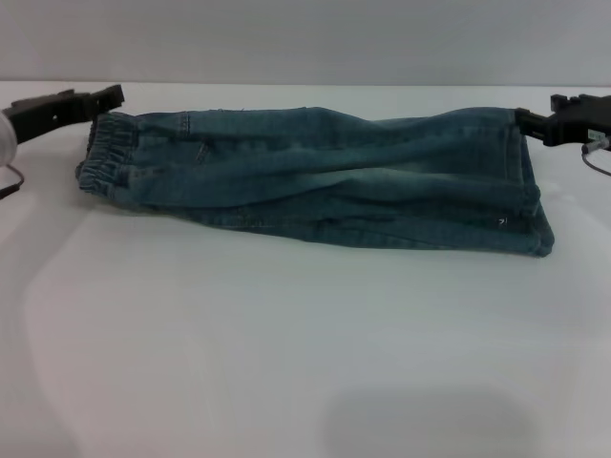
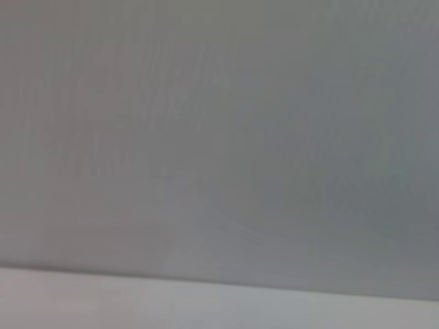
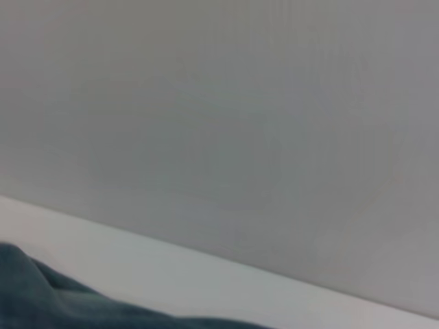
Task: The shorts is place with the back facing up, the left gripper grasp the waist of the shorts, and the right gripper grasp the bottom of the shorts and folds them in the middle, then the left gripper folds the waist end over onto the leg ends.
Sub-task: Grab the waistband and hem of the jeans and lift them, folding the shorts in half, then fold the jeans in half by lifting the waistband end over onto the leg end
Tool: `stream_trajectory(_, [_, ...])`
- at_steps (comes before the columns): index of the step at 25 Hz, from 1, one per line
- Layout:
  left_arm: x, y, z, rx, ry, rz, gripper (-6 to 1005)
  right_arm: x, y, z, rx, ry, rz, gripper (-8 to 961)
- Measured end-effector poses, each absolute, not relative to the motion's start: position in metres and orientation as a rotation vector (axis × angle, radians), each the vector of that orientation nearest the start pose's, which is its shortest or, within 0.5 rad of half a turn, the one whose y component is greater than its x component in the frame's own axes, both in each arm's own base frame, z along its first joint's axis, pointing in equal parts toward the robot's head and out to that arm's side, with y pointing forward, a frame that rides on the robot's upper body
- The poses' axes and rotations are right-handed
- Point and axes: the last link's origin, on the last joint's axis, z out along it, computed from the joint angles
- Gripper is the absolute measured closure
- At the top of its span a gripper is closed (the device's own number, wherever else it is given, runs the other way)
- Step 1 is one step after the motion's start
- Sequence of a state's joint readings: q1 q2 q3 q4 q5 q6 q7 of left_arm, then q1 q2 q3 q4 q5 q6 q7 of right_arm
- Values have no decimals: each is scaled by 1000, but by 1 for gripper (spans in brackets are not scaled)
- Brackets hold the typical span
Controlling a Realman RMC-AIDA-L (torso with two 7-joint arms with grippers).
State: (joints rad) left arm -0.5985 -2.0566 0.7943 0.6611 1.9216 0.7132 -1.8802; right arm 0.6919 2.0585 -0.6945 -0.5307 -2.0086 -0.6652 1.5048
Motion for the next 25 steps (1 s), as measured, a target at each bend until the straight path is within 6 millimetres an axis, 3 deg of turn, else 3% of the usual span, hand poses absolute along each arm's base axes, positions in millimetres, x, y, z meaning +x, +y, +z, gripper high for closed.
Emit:
stream_trajectory(7, [-316,417,43,-1901,-1155,-481,140,283,438,35,-2087,806,422,393])
stream_trajectory(15, [-341,384,52,-1926,-1175,-463,139,278,438,38,-2117,779,436,395])
stream_trajectory(25, [-345,380,49,-1922,-1190,-456,140,276,439,37,-2126,772,433,396])
